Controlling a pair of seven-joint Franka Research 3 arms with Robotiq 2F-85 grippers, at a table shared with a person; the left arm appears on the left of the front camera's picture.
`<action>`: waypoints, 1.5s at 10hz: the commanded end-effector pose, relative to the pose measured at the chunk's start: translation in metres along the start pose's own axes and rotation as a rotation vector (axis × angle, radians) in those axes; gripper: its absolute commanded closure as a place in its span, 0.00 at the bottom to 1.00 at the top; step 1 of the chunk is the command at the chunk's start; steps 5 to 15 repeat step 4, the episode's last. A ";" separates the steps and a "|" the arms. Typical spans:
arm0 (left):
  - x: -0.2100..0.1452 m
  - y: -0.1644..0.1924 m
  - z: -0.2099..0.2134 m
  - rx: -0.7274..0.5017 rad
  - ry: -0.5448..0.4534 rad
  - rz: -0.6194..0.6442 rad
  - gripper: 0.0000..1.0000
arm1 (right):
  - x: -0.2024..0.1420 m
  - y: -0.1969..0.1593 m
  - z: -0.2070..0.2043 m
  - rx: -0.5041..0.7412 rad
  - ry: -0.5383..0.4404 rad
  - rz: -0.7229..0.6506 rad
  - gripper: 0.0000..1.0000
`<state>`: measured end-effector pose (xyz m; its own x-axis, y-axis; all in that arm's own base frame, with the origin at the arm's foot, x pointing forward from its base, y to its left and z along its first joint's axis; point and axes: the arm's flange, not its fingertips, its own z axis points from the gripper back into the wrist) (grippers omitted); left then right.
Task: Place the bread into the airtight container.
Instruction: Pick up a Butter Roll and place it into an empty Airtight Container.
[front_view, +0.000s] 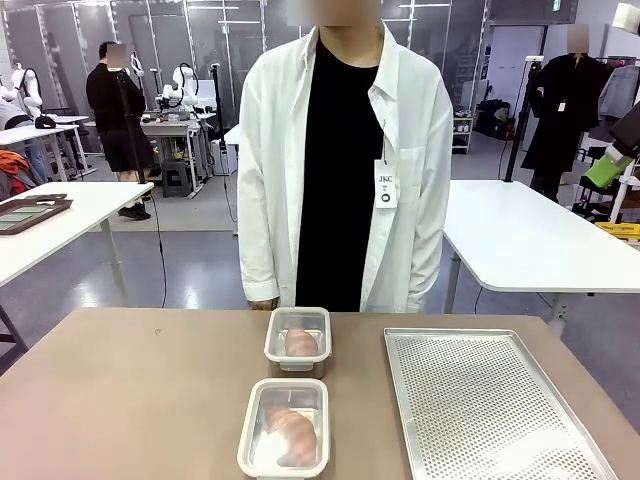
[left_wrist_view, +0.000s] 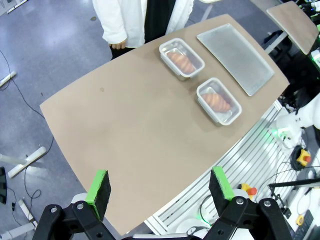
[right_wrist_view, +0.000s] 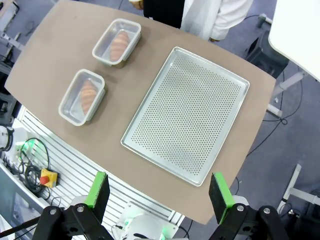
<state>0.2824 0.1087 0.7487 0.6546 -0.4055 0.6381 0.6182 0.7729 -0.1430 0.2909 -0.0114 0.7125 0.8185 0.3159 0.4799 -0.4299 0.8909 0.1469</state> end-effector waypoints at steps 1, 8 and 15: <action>0.000 -0.001 0.001 -0.009 -0.005 -0.022 0.00 | 0.001 -0.001 0.001 0.007 -0.003 0.003 0.00; 0.000 -0.001 0.001 -0.009 -0.005 -0.022 0.00 | 0.001 -0.001 0.001 0.007 -0.003 0.003 0.00; 0.000 -0.001 0.001 -0.009 -0.005 -0.022 0.00 | 0.001 -0.001 0.001 0.007 -0.003 0.003 0.00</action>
